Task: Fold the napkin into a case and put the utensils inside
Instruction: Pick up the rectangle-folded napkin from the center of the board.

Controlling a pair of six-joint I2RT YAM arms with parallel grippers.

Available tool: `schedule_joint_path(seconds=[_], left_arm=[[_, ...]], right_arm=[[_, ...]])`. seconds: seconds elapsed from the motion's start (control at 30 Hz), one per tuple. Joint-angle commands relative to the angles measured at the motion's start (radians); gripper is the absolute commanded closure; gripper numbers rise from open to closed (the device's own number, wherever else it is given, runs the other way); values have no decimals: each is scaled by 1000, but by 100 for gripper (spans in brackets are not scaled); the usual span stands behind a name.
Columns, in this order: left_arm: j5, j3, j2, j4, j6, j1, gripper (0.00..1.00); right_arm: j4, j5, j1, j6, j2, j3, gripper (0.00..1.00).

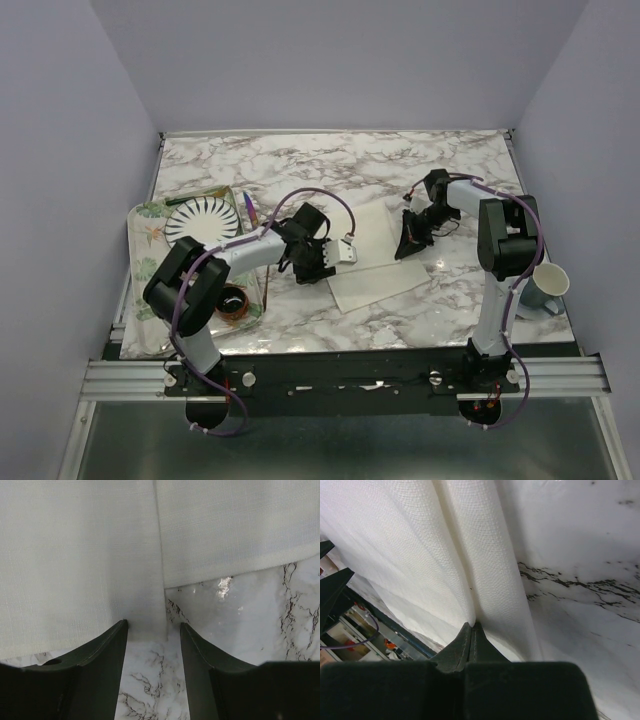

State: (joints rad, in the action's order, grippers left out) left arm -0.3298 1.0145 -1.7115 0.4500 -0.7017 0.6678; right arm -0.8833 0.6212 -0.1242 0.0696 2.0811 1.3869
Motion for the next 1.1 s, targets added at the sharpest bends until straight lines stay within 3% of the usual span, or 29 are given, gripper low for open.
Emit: schedule_joint_path(seconds=[0.0, 0.5, 0.6, 0.7, 0.83, 0.93, 1.07], left_arm=[[-8, 22, -39, -2, 27, 1, 44], [6, 72, -77, 7, 41, 9, 50], [9, 65, -83, 7, 42, 12, 55], [17, 55, -91, 9, 36, 16, 68], [26, 55, -96, 32, 30, 15, 92], [23, 78, -97, 55, 41, 13, 100], [6, 127, -82, 88, 59, 0, 100]], right_arm=[[-6, -3, 3, -13, -18, 18, 99], [-3, 0, 1, -11, -18, 14, 99], [-2, 2, 1, -10, -19, 15, 99], [-3, 3, 1, -10, -23, 17, 99], [-5, 11, 1, -8, -26, 23, 99], [-8, 26, 1, -10, -26, 32, 99], [-9, 54, 1, -10, -42, 57, 99]])
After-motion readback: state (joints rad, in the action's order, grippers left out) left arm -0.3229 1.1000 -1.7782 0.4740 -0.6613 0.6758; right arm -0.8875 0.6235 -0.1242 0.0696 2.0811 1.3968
